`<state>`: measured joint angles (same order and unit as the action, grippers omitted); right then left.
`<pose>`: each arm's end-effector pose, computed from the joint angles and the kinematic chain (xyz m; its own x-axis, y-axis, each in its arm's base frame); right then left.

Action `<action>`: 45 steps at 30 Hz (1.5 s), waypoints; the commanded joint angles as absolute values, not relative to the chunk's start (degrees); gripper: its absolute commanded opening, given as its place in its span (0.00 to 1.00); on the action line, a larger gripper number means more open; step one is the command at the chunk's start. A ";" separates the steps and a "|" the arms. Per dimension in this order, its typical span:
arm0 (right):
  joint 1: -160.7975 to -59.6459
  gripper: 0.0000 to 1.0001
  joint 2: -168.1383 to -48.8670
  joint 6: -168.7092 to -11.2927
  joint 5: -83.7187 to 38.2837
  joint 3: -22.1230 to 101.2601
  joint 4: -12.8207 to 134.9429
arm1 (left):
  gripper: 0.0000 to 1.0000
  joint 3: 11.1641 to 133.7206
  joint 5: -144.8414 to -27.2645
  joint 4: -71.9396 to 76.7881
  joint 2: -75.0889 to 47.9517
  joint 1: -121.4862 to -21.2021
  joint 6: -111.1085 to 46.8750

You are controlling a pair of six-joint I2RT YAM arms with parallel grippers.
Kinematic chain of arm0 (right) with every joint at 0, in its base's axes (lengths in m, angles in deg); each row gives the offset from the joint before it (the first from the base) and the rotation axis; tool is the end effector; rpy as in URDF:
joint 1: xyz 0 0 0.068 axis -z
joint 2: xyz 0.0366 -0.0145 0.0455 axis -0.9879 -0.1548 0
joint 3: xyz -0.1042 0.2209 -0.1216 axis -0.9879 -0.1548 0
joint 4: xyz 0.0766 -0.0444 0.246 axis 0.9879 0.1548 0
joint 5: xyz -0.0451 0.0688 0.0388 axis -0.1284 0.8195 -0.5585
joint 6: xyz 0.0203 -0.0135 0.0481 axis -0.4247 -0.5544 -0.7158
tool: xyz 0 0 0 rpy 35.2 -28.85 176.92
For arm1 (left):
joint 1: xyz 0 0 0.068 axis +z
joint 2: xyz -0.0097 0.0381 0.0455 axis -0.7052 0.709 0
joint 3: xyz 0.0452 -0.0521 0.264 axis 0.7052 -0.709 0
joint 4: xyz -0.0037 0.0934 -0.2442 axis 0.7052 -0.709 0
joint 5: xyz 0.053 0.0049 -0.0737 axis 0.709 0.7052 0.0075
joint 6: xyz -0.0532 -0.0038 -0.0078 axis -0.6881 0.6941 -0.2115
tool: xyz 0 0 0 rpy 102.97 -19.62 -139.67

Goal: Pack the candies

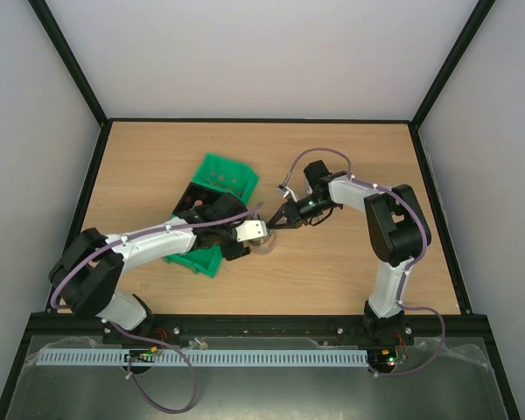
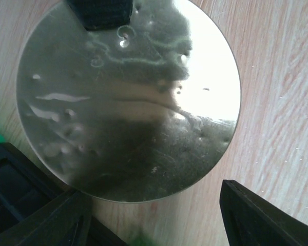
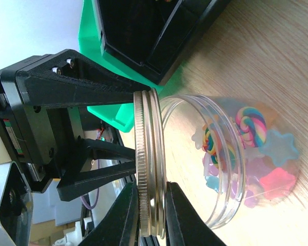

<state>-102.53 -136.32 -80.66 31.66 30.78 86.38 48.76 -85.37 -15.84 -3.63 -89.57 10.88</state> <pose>0.3251 0.1614 0.1596 -0.8409 -0.3523 -0.4109 -0.5174 0.3005 0.8012 0.2073 -0.2119 0.1904 -0.0915 0.8177 -0.5683 0.9392 0.2605 0.2237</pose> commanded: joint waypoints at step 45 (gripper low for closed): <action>-100.19 0.48 -132.52 -83.87 21.58 34.83 86.78 | 0.55 55.06 -92.29 -17.02 0.15 -87.71 2.60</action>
